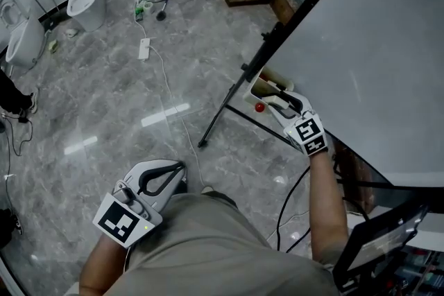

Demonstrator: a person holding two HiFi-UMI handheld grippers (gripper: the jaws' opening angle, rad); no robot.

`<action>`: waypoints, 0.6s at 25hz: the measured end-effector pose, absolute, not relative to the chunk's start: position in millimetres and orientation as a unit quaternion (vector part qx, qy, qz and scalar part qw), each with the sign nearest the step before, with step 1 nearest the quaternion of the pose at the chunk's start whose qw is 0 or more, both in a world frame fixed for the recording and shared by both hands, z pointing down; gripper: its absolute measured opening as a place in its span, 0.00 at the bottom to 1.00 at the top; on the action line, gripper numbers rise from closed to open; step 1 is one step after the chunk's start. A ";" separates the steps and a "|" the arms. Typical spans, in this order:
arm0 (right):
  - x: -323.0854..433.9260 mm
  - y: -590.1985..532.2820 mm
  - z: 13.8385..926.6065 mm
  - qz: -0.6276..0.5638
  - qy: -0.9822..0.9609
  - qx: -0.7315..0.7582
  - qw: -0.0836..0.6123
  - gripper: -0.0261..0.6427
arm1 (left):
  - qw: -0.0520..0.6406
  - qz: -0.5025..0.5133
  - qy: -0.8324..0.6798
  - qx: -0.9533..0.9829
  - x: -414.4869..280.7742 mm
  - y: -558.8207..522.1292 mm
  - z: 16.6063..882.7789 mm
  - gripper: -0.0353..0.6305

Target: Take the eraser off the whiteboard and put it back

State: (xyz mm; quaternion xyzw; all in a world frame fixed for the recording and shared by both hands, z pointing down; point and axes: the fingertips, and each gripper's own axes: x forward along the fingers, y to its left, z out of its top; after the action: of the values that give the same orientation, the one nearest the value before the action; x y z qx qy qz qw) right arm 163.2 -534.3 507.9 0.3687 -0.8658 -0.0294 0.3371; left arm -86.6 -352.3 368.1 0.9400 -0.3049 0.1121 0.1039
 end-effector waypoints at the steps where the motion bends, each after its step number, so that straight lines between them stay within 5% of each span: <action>1: 163.0 -534.9 507.6 -0.030 -0.866 0.369 0.335 0.34 | 0.104 0.113 -0.306 0.940 -86.8 -352.9 367.9 0.07; 15: 158.3 -523.5 475.9 -0.046 -0.874 0.368 0.313 0.29 | 0.099 0.117 -0.314 0.937 -79.4 -337.0 361.3 0.07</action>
State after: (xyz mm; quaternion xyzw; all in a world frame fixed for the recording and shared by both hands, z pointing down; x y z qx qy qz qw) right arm 158.3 -523.5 475.9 0.3679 -0.8745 -0.0460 0.3129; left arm -79.4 -337.0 361.3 0.9370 -0.3140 0.1172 0.0988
